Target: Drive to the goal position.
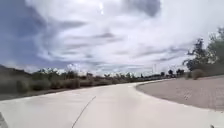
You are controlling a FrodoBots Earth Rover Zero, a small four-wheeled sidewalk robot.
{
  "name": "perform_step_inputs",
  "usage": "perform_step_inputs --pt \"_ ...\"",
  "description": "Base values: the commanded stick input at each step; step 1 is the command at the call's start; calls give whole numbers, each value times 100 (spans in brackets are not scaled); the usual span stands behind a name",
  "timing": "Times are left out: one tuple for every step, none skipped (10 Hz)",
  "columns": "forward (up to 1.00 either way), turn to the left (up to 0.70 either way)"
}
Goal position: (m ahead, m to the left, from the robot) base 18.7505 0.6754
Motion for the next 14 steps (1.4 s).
perform_step_inputs --pt "85 0" --pt "85 0" --pt "85 0" --pt "85 0" --pt "85 0" --pt "85 0" --pt "85 0" --pt "85 0" --pt "85 0" --pt "85 0" --pt "85 0" --pt "85 0" --pt "85 0" --pt "85 0"
